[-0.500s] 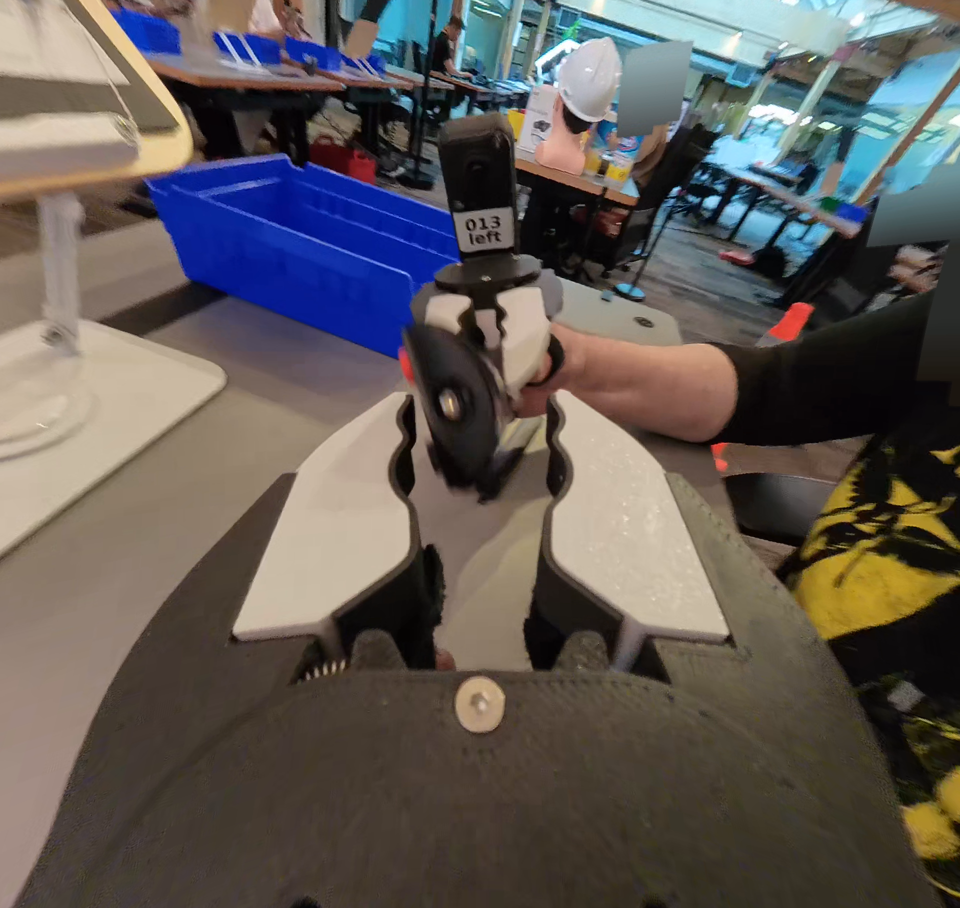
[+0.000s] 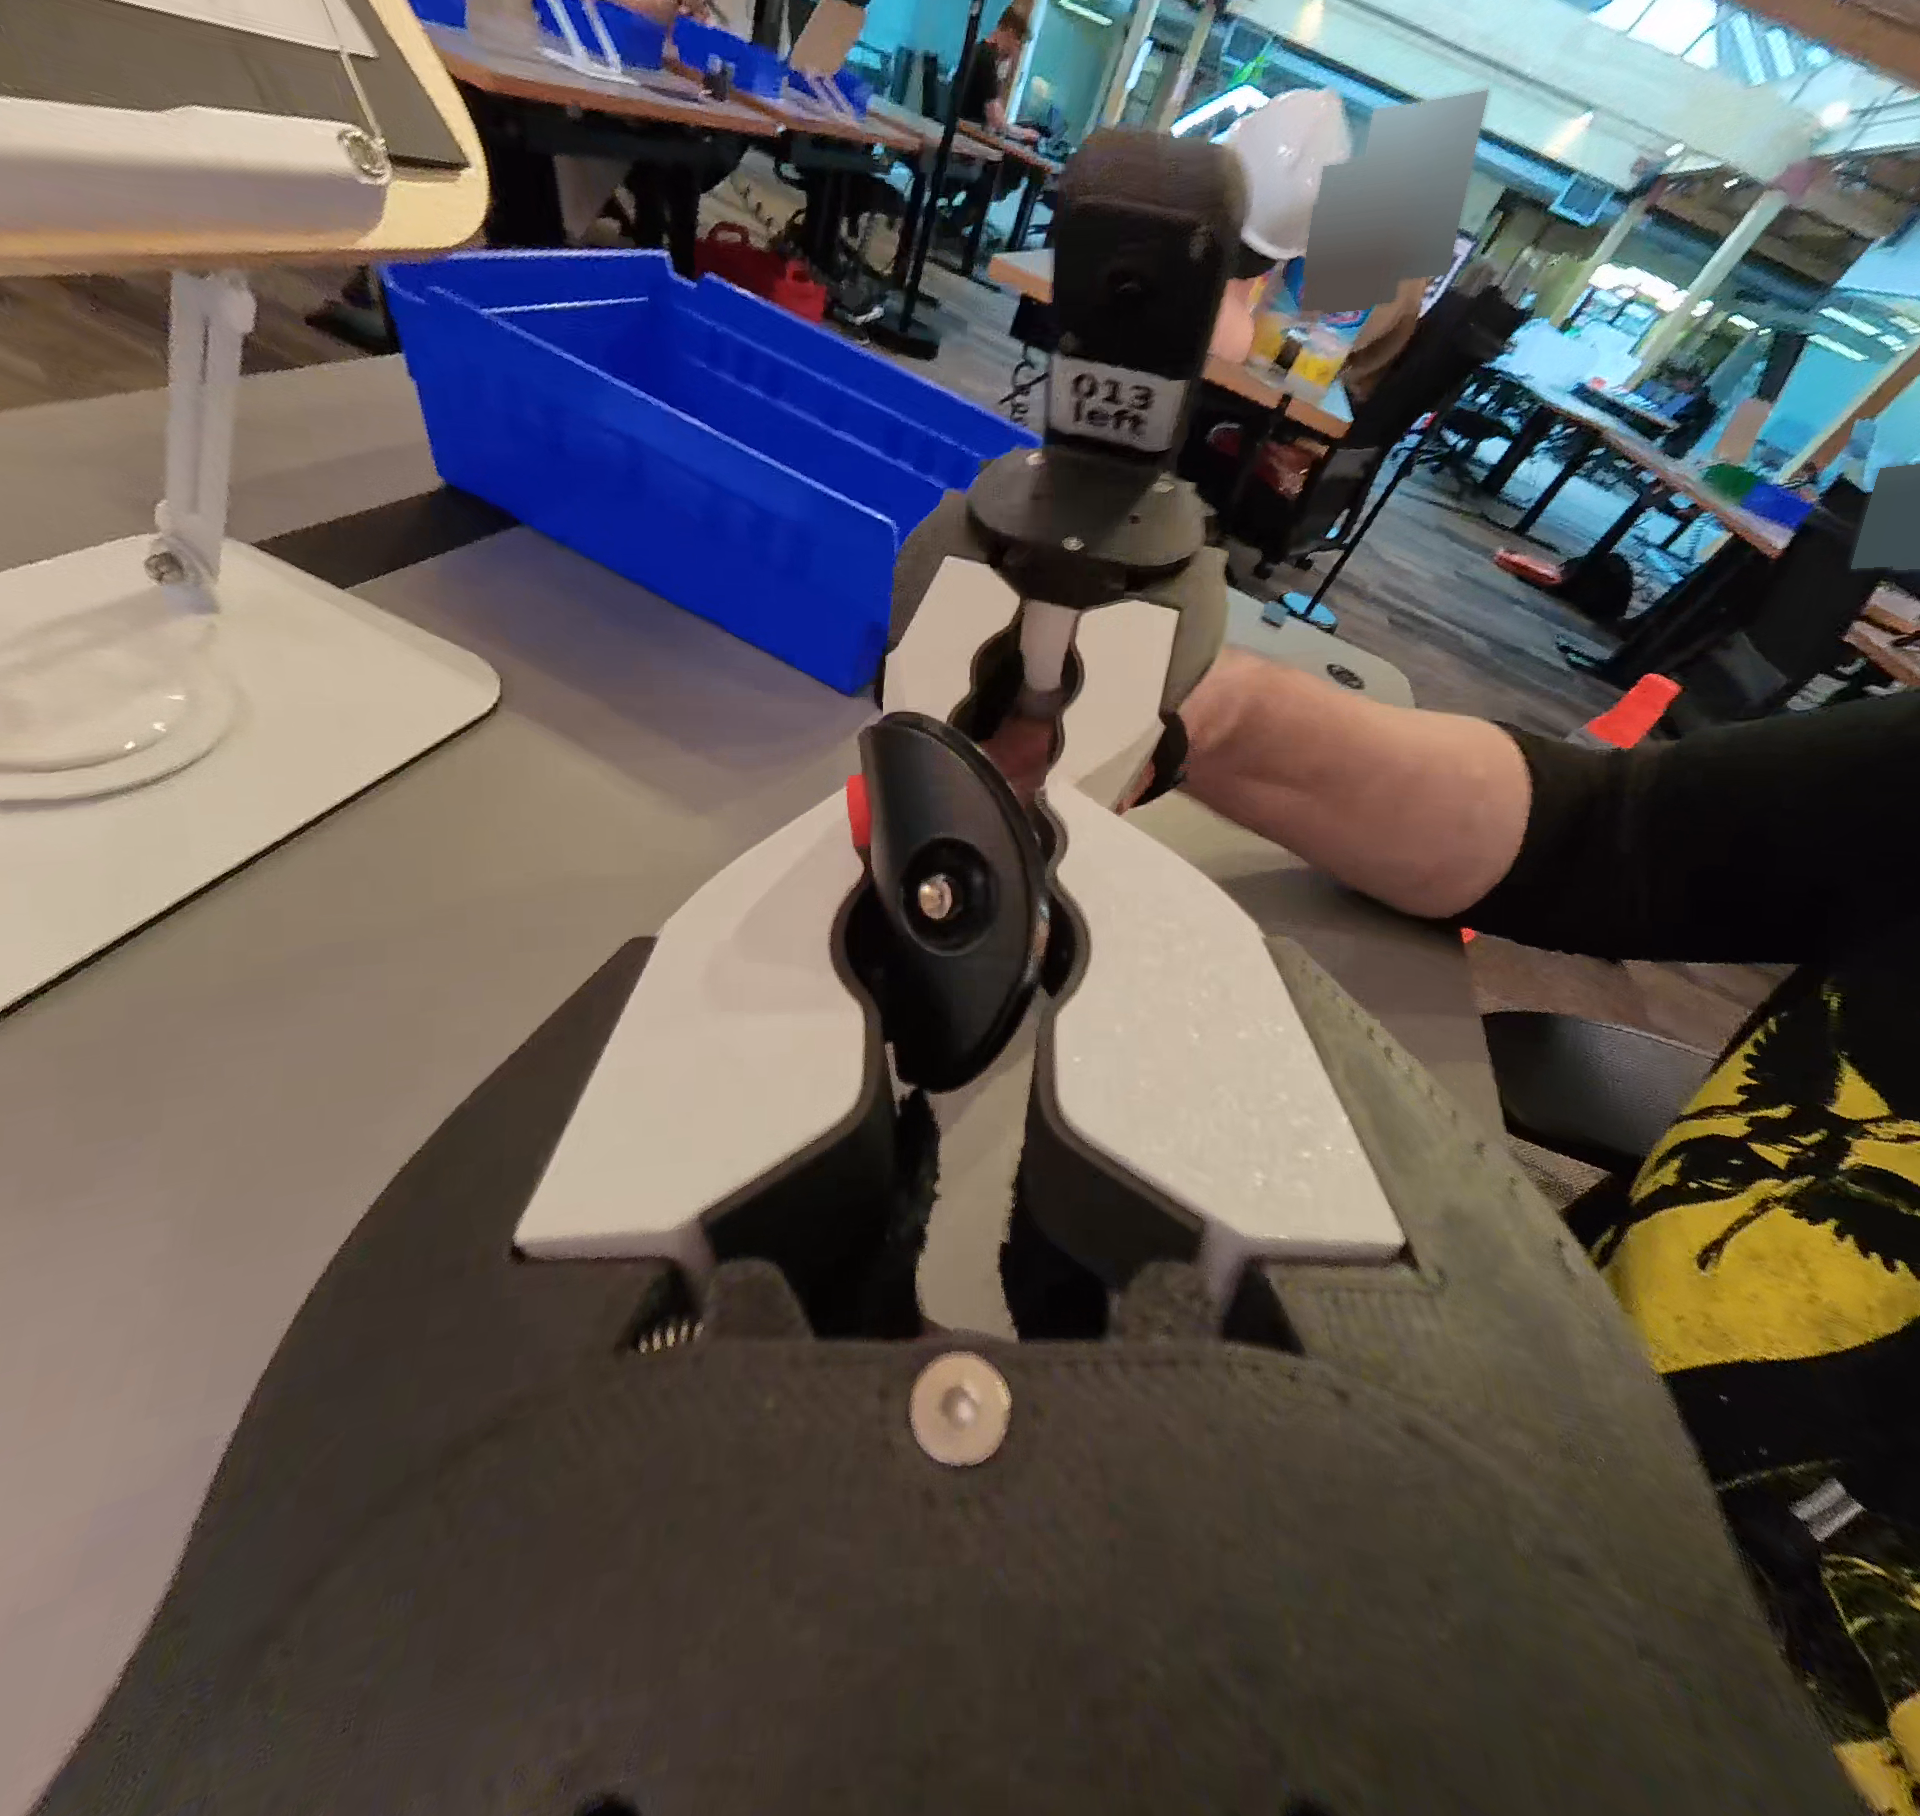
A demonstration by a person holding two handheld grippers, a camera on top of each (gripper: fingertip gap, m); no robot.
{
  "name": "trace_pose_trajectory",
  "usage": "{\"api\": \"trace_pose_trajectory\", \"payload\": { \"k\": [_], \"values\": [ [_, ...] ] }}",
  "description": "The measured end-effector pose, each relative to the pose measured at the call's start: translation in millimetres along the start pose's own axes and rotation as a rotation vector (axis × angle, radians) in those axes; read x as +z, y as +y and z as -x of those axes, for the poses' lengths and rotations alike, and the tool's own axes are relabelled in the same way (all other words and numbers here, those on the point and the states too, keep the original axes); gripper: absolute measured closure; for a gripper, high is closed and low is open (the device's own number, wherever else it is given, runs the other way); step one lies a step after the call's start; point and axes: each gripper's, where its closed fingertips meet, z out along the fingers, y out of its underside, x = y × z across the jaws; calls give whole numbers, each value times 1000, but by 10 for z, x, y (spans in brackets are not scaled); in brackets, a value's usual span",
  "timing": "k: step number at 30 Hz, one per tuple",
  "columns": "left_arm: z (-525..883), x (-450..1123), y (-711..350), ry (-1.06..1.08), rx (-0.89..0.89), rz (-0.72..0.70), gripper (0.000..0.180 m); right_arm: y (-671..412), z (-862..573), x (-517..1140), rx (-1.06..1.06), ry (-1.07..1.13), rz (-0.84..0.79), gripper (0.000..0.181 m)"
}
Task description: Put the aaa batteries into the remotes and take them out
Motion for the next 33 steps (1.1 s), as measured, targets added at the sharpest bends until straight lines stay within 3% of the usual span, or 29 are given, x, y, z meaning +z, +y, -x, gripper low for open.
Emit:
{"api": "trace_pose_trajectory", "payload": {
  "k": [9, 17, 33],
  "values": [
    [106, 39, 131, -33, -58, 56, 156, 179, -66, 174, -77, 13, 169, 158],
    [91, 135, 158, -27, -93, 116, 156, -31, -35, 288, 56, -95, 37, 157],
    [122, 235, 329, -69, -70, 214, 157, 253, -19, 338, 2, -117, 126, 159]
  ]
}}
